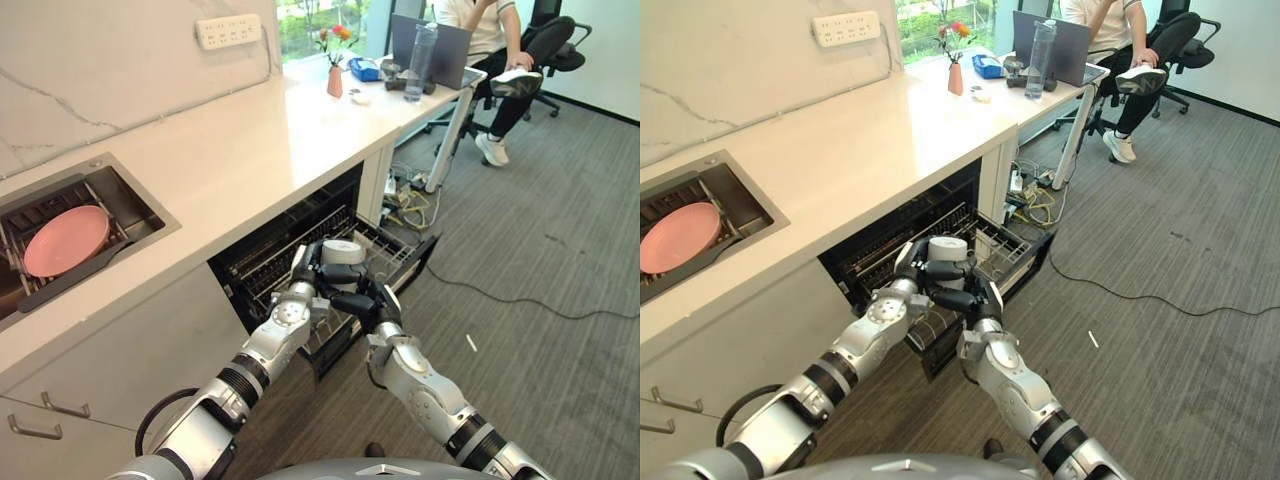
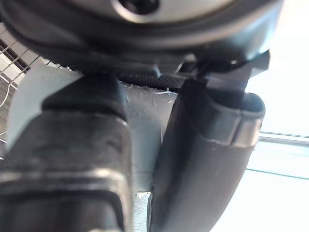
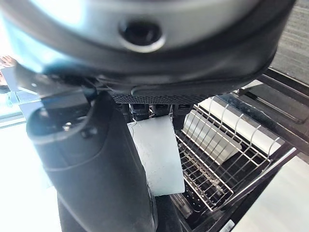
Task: Place the dishes in the dishwasher.
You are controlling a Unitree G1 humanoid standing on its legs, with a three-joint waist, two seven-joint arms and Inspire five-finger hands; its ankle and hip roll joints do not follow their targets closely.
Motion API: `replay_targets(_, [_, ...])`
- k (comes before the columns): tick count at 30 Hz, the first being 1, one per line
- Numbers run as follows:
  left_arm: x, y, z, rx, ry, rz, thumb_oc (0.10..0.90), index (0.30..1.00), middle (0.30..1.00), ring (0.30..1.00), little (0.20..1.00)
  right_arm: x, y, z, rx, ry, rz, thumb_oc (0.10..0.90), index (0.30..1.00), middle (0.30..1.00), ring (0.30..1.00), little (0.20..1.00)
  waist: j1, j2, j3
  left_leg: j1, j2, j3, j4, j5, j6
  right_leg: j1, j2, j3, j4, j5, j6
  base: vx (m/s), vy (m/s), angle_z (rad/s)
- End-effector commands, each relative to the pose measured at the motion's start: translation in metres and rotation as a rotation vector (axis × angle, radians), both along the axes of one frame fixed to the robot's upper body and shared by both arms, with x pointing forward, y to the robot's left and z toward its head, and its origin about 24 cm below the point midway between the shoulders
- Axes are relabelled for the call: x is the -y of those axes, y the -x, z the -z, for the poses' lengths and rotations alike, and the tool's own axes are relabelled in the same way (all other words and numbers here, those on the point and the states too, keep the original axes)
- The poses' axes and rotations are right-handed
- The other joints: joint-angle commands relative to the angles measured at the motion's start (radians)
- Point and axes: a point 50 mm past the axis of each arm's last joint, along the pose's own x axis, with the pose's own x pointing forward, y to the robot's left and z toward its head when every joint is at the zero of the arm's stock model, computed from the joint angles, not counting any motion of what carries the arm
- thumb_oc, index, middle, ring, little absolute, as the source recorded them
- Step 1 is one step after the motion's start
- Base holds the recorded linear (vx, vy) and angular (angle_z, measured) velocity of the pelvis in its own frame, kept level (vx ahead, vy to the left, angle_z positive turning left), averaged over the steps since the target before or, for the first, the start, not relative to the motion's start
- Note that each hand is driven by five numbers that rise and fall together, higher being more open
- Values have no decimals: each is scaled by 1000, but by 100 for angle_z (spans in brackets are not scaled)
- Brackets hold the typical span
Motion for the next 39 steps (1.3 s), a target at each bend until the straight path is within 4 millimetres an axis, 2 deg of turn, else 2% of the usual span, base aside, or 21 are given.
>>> replay_targets(1, [115, 5, -68, 218, 216, 437, 400, 300, 300, 300, 300, -51, -45, -87, 367, -161, -129, 800, 900, 900, 900, 900, 2, 13, -37, 22, 56, -79, 4, -37, -60, 41, -44, -12, 18, -30, 79, 0, 0, 0])
replay_targets(9, [115, 8, -63, 181, 231, 452, 400, 300, 300, 300, 300, -47, -45, -76, 329, -132, -146, 800, 900, 900, 900, 900, 5, 13, -38, 26, 54, -85, 4, -39, -58, 45, -47, -17, 18, -32, 78, 0, 0, 0])
replay_targets(10, [116, 8, -62, 173, 230, 458, 400, 300, 300, 300, 300, -47, -45, -75, 324, -129, -148, 595, 592, 592, 592, 592, 4, 13, -38, 26, 53, -85, 4, -40, -57, 44, -47, -16, 18, -31, 79, 0, 0, 0])
replay_targets(11, [116, 8, -62, 173, 230, 458, 400, 300, 300, 300, 300, -47, -45, -75, 324, -129, -148, 595, 592, 592, 592, 592, 4, 13, -38, 26, 53, -85, 4, -40, -57, 44, -47, -16, 18, -31, 79, 0, 0, 0])
replay_targets(12, [116, 8, -62, 173, 230, 458, 400, 300, 300, 300, 300, -47, -45, -75, 324, -129, -148, 562, 542, 542, 542, 542, 4, 13, -38, 26, 53, -85, 4, -40, -57, 44, -47, -16, 18, -31, 79, 0, 0, 0])
replay_targets(13, [119, 12, -56, 139, 225, 491, 400, 300, 300, 300, 300, -46, -47, -72, 306, -116, -160, 400, 300, 300, 300, 300, 4, 16, -37, 25, 51, -87, 4, -40, -56, 44, -47, -14, 18, -31, 79, 0, 0, 0])
replay_targets(22, [120, 15, -53, 103, 258, 501, 400, 300, 300, 300, 300, -45, -51, -76, 308, -135, -129, 400, 300, 300, 300, 300, 6, 31, -40, 27, 49, -91, 4, -38, -56, 47, -50, -23, 18, -41, 79, -1, -4, 1])
replay_targets(26, [116, 10, -45, 94, 172, 488, 400, 300, 300, 300, 300, -34, -65, -84, 307, -172, 6, 400, 300, 300, 300, 300, 6, 47, -43, 29, 47, -97, 4, -37, -57, 48, -51, -31, 18, -43, 79, -5, 0, 7])
replay_targets(32, [116, 10, -50, 128, 136, 516, 400, 300, 300, 300, 300, -23, -74, -95, 333, -193, 109, 400, 300, 300, 300, 300, 15, 55, -47, 31, 46, -105, 4, -37, -57, 54, -51, -42, 18, -46, 77, 4, -6, 4])
replay_targets(33, [117, 11, -51, 131, 134, 520, 521, 481, 481, 481, 481, -22, -74, -96, 337, -196, 118, 400, 300, 300, 300, 300, 15, 55, -48, 30, 46, -106, 4, -37, -57, 54, -51, -43, 18, -47, 76, -5, -12, 3])
replay_targets(34, [116, 10, -54, 152, 123, 525, 800, 900, 900, 900, 900, -19, -75, -98, 350, -195, 133, 400, 300, 300, 300, 300, 17, 56, -48, 29, 46, -110, 4, -36, -57, 55, -50, -45, 18, -48, 76, -7, -5, 4])
replay_targets(39, [110, 1, -68, 284, -23, 540, 800, 900, 900, 900, 900, -11, -77, -101, 367, -190, 172, 400, 300, 300, 300, 300, 25, 55, -49, 28, 45, -116, 4, -36, -57, 56, -50, -50, 18, -48, 76, -5, -2, 4])
